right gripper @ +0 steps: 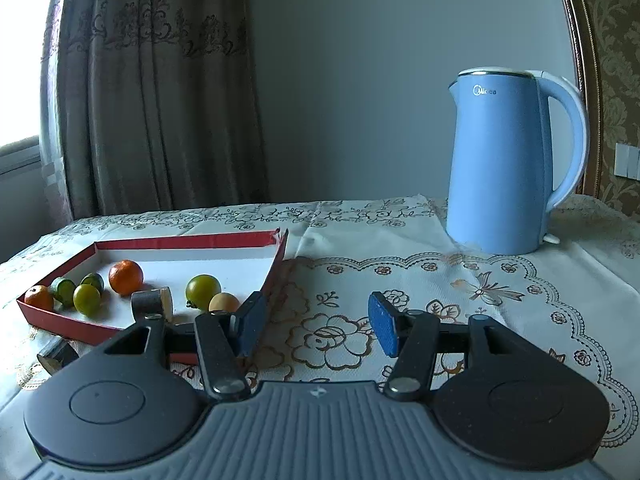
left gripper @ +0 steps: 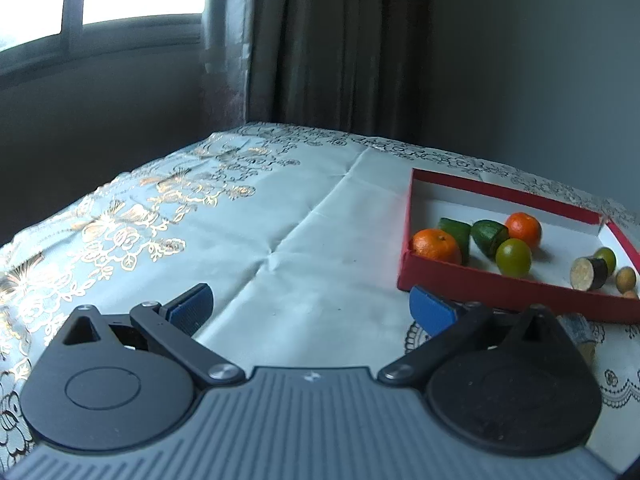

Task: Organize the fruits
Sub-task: 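Move the left tool to the grey bark cylinder and close on it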

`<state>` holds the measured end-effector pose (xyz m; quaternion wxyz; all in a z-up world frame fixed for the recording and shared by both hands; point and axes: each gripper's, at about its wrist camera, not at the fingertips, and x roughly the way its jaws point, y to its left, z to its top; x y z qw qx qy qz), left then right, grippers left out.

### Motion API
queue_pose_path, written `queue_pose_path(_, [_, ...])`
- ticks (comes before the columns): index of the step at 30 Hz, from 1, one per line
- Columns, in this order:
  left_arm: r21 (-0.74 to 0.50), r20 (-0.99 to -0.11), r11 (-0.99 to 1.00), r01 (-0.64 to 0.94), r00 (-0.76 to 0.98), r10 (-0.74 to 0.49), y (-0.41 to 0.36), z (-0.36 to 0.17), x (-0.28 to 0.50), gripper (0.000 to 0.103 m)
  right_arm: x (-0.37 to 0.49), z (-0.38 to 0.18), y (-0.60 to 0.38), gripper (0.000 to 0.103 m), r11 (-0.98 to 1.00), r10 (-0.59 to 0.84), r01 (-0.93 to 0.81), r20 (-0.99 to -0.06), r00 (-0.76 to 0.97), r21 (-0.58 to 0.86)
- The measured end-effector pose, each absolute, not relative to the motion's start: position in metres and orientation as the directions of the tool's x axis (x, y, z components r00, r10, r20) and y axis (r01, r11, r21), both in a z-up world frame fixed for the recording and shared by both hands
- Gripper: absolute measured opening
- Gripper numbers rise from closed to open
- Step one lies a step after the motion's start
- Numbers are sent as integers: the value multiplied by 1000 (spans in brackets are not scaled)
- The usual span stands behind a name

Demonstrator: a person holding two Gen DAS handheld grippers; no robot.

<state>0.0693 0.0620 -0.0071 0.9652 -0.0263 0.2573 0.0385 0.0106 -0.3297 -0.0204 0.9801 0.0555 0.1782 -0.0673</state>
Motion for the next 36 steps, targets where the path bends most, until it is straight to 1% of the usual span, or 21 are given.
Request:
queue_pose_path(4, [-9, -487, 1000, 8, 873, -11, 43, -1, 59, 103, 10, -20, -330, 56, 986, -96, 138, -358, 929, 94])
queue_pose_path(7, [7, -501, 995, 104, 861, -87, 17, 1, 52, 103, 10, -20, -330, 56, 987, -84, 128, -362, 929, 98])
queue_pose_path(13, [103, -499, 970, 221, 855, -141, -46, 3, 44, 103, 8, -18, -331, 56, 986, -70, 117, -357, 931, 114])
queue_pose_path(17, [121, -507, 961, 247, 848, -154, -71, 3, 47, 103, 8, -17, -332, 56, 987, -59, 109, -354, 933, 121])
queue_pose_path(21, [110, -545, 962, 248, 825, -151, -83, -3, 56, 103, 7, -15, -332, 56, 987, -46, 96, -346, 937, 130])
queue_pose_path(27, [121, -581, 967, 224, 806, -115, -92, -14, 70, 103, 6, -12, -332, 56, 987, -30, 83, -342, 939, 140])
queue_pose_path(28, [118, -585, 968, 222, 803, -113, -92, -15, 71, 98, 6, -12, -332, 57, 987, -29, 81, -341, 940, 140])
queue_pose_path(29, [117, -591, 969, 218, 799, -108, -93, -16, 74, 90, 6, -12, -332, 58, 987, -28, 80, -340, 940, 141])
queue_pose_path(31, [109, -611, 970, 218, 784, -108, -92, -18, 79, 82, 6, -11, -332, 62, 987, -28, 79, -337, 941, 139])
queue_pose_path(32, [104, -620, 972, 211, 778, -103, -91, -20, 82, 80, 6, -11, -331, 62, 987, -28, 79, -335, 942, 138])
queue_pose_path(34, [83, -632, 972, 220, 766, -119, -89, -22, 83, 70, 6, -11, -331, 62, 987, -27, 78, -334, 942, 139])
queue_pose_path(35, [71, -633, 971, 229, 762, -133, -88, -21, 83, 63, 6, -11, -331, 62, 987, -28, 79, -334, 942, 140])
queue_pose_path(36, [70, -632, 969, 237, 762, -141, -89, -21, 82, 58, 6, -11, -331, 62, 987, -27, 78, -335, 942, 139])
